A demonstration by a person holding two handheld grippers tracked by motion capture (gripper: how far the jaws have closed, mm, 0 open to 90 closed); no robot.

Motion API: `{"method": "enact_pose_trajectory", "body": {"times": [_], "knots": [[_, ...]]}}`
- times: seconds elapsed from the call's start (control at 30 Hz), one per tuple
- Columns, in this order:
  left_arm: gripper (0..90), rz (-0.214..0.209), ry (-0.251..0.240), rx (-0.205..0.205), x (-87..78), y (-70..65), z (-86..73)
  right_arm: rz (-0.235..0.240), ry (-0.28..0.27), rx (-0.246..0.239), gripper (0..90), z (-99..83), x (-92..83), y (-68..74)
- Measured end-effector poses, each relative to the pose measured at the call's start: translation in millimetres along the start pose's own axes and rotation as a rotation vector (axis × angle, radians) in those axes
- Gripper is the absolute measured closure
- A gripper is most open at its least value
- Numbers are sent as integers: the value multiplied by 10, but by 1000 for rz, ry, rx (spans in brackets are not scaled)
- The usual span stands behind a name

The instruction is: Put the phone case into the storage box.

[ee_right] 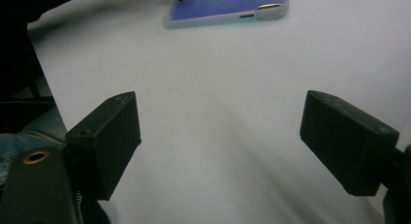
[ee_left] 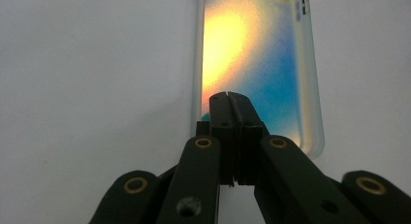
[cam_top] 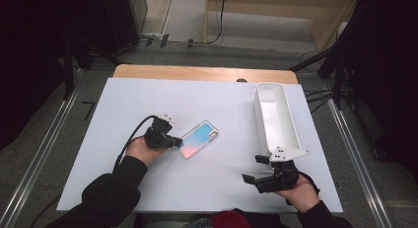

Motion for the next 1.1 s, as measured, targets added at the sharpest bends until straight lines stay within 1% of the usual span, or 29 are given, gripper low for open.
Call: {"method": "enact_pose_trajectory", "body": {"times": [0.1, 0.13, 0.17, 0.2, 0.27, 0.3, 0.33, 0.37, 0.4, 0.43, 0.47, 0.5, 0.6, 0.77, 0.8, 0.87, 0.93, 1.0, 1.07, 1.1], "knots": [[882, 1, -6, 0, -4, -4, 7, 2, 1, -2, 132, 3, 4, 6], [860, -5, -8, -1, -11, -7, 9, 4, 2, -4, 132, 3, 6, 7], [840, -11, -20, -13, -14, -18, 21, 5, 2, -3, 132, 3, 6, 7], [780, -20, -19, -9, -24, -18, 22, 4, 2, -2, 132, 2, 6, 6], [641, -32, -33, -12, -55, -28, 40, 4, 0, 0, 132, 2, 3, 6], [625, -30, -40, -4, -74, -32, 49, 6, -1, 1, 133, 3, 1, 9], [600, -33, -57, -8, -93, -47, 67, 6, -2, 1, 132, 3, -1, 10], [562, -34, -65, 1, -113, -47, 75, 4, -1, -3, 132, 3, -2, 6], [539, -39, -82, 6, -145, -57, 94, 4, -1, -5, 132, 2, -3, 6], [506, -44, -97, 1, -165, -68, 111, 6, 0, -6, 132, 2, -5, 9], [472, -59, -108, 4, -185, -82, 121, 6, 0, -4, 132, 0, -6, 10], [441, -69, -113, 2, -203, -99, 125, 4, 0, -9, 132, 1, -9, 4], [374, -68, -116, 29, -259, -117, 115, -1, -3, -11, 132, 2, -12, -4], [369, -92, -146, 36, -365, -155, 104, 1, -2, -9, 132, -1, -15, 3], [355, -98, -153, 30, -383, -167, 105, 1, -2, -8, 133, -1, -15, 3], [347, -109, -163, 31, -427, -190, 95, 1, -2, -8, 133, -1, -16, 0], [347, -114, -175, 44, -469, -216, 78, 1, -2, -8, 132, -2, -16, 0], [346, -116, -176, 51, -505, -236, 51, 1, -2, -8, 132, -1, -15, -1], [347, -133, -171, 48, -540, -257, 23, 2, 0, -6, 133, -2, -12, 2], [347, -133, -171, 48, -540, -257, 23, 1, 1, -8, 133, -3, -12, 2]]}}
Point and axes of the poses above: each handheld gripper's, and its own axes: x roughly forward along the jaws, z roughly out of its top, y roughly to its left, the point moved 9 cm from there along x, roughly forward along the jaws, and after that the axes turned 11 degrees about z, right-handed, at the moved point
